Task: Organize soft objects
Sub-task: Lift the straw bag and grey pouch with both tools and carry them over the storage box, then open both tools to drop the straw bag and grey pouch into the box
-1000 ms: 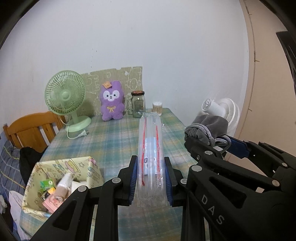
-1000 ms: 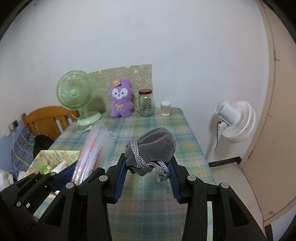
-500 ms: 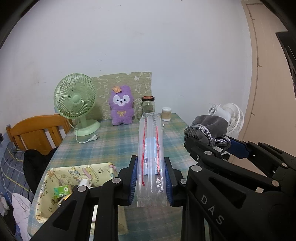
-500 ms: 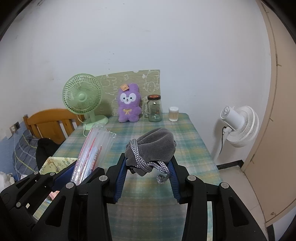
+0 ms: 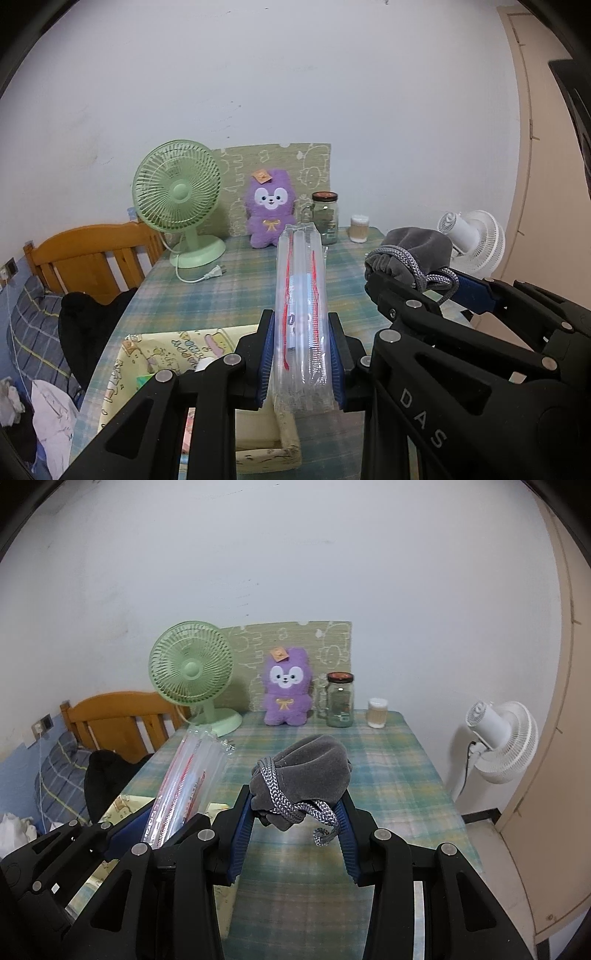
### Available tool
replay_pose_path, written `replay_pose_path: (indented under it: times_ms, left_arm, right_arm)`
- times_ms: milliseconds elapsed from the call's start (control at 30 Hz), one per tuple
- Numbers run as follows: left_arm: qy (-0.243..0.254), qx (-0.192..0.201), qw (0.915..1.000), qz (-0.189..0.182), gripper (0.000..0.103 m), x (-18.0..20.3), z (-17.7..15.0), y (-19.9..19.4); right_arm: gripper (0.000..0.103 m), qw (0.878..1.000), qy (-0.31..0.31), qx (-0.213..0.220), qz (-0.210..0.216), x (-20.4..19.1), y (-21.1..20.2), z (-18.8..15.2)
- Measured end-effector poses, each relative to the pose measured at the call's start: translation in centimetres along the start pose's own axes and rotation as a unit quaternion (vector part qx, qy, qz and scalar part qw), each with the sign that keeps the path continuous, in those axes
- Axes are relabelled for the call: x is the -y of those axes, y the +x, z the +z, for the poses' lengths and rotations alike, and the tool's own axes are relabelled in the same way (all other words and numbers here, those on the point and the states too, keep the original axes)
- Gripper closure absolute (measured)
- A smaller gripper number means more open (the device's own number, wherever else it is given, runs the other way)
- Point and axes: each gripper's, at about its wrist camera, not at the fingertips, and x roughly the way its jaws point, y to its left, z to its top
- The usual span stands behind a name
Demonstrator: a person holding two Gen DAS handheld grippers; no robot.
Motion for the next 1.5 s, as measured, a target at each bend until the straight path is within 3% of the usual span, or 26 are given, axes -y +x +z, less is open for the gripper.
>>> replay_pose_path:
  times_ms: [900, 1300, 1500]
  left_arm:
    - [-0.016, -0.04, 0.9973, 0.06, 0.076, -7.1, -3.5, 2.5]
    - [-0.053, -0.086, 0.9886, 0.112, 0.071, -10.5, -5.8, 4.1]
    - [-0.065, -0.102, 0.9829, 0.139, 0.061, -11.9, -6.7, 4.5]
  right_arm:
    - [0.058, 0.996, -0.044, -0.057, 0.057, -7.3, 5.8, -1.8]
    - [0.058, 0.987, -0.066, -0.092, 0.114, -10.3, 7.8, -3.6]
    - [0.058, 0.982, -0.081, -0.109, 0.134, -11.8, 8.9, -4.6]
